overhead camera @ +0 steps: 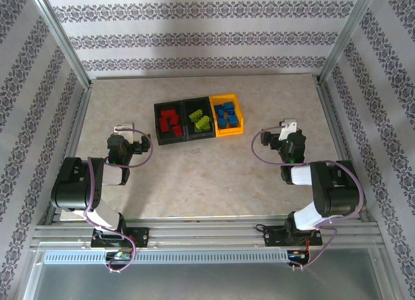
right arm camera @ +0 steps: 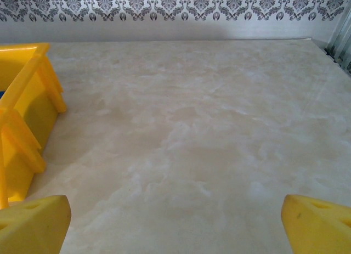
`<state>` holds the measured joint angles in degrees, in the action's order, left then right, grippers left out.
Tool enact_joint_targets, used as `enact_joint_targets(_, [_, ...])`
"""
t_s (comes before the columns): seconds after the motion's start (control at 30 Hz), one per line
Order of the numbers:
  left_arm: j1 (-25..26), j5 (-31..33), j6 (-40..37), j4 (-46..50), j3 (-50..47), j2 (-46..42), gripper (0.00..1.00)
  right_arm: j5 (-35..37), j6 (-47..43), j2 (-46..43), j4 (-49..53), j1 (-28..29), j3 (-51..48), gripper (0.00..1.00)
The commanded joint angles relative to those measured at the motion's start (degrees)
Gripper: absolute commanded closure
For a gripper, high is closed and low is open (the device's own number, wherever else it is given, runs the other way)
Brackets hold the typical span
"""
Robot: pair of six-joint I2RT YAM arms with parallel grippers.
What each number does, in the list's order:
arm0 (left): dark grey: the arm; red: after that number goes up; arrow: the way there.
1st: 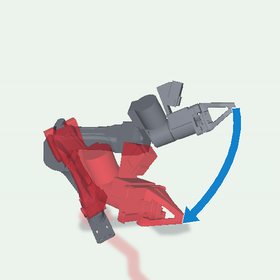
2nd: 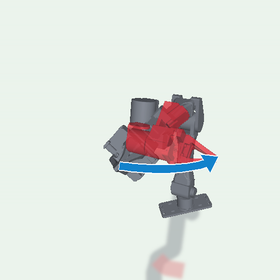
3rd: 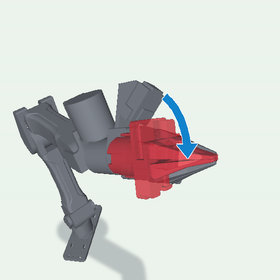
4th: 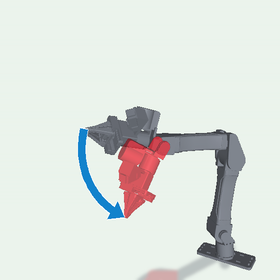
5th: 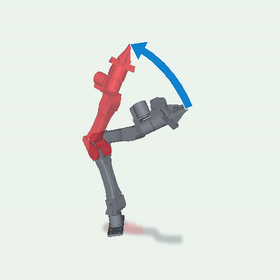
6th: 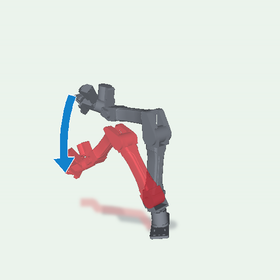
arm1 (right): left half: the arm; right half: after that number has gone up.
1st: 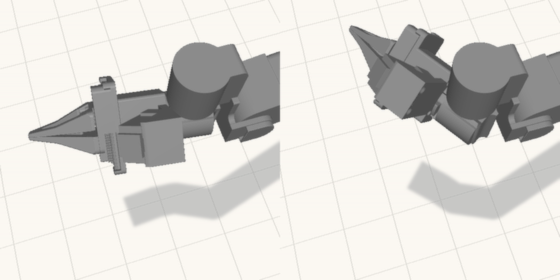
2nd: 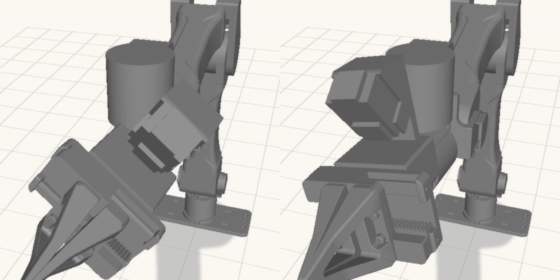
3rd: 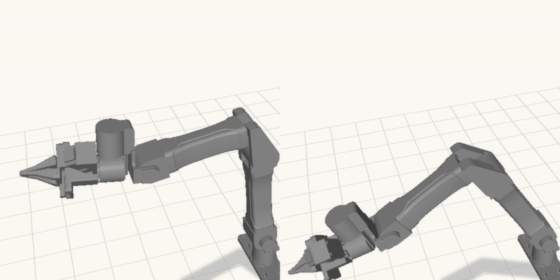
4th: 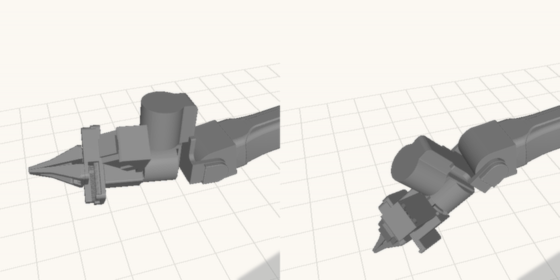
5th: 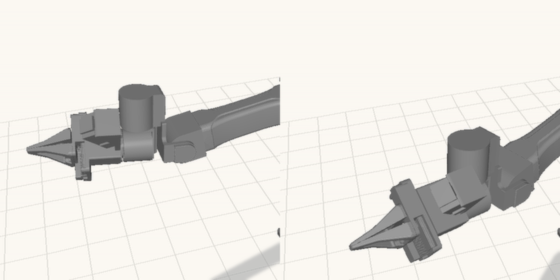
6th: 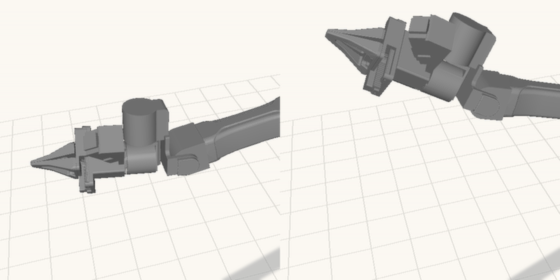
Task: Sort the legos into containers by color
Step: Reset both arms
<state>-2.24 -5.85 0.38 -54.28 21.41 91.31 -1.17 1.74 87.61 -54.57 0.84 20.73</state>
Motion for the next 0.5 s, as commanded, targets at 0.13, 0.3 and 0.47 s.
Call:
enact_joint_targets(0.13, [0.6,-0.7,-0.6,0.1,0.8,0.0,0.0,-0.4,-0.1,0.0,-0.2,-0.5,0.6,0.02])
enact_joint_targets(0.3, [0.6,-0.7,-0.6,0.1,0.8,-0.1,0.0,-0.1,0.0,0.0,-0.1,-0.5,0.6,0.02])
enact_joint_targets(0.47, [0.6,-0.9,-0.6,0.1,0.9,-0.1,0.01,-0.1,0.1,0.0,-0.1,-0.5,0.6,0.02])
